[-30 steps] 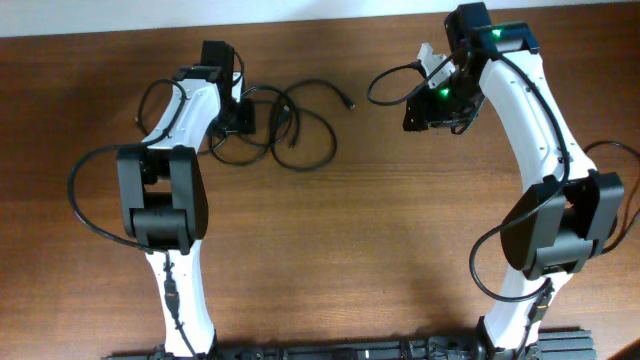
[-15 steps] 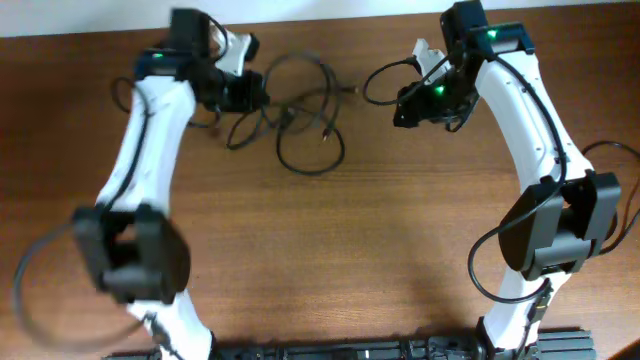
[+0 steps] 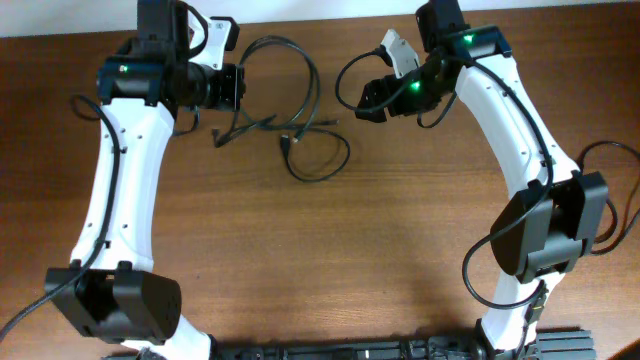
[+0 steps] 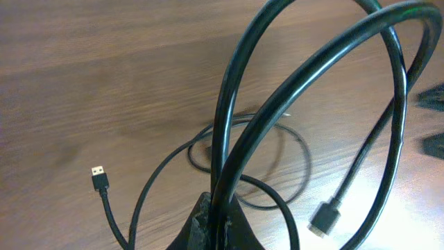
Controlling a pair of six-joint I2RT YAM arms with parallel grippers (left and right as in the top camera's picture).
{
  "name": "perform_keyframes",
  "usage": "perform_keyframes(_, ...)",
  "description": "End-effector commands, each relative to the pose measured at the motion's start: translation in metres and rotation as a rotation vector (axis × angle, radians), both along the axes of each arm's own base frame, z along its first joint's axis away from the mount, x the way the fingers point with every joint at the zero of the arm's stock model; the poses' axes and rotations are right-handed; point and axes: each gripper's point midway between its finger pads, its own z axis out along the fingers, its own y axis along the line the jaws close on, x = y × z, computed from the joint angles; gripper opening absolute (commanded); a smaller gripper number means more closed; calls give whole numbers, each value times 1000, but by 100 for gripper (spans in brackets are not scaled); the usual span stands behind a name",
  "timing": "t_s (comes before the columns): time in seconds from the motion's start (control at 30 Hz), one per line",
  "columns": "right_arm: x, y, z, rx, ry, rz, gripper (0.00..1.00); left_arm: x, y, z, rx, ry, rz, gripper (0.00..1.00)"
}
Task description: Untangle cables
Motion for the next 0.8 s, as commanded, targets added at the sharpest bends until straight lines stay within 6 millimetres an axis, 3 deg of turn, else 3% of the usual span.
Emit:
perform_keyframes(0.0, 2, 13, 10, 63, -24, 26, 85, -3, -2, -28, 95, 77, 6, 0)
perform_keyframes(0.17, 4, 32, 27, 199, -56, 75, 85, -18, -27, -53, 122, 168, -74, 0)
perform_keyframes(0.3, -5, 40, 34, 267, -21, 97, 85, -18, -46, -54, 123, 151, -117, 0)
perform_keyframes(0.4, -19, 49, 41, 336, 39, 124, 78, -14, -51, -51, 113, 131, -111, 0)
perform_keyframes(0.6, -46, 78, 37, 314, 96, 193, 64, -9, -64, -45, 12, 129, -78, 0)
perform_keyframes(0.67, -47, 82, 27, 243, 96, 180, 59, -12, -72, -43, -30, 138, -102, 0)
perform_keyframes(0.77, -40, 78, 10, 144, 127, 79, 58, -14, -74, -42, -44, 142, -110, 0)
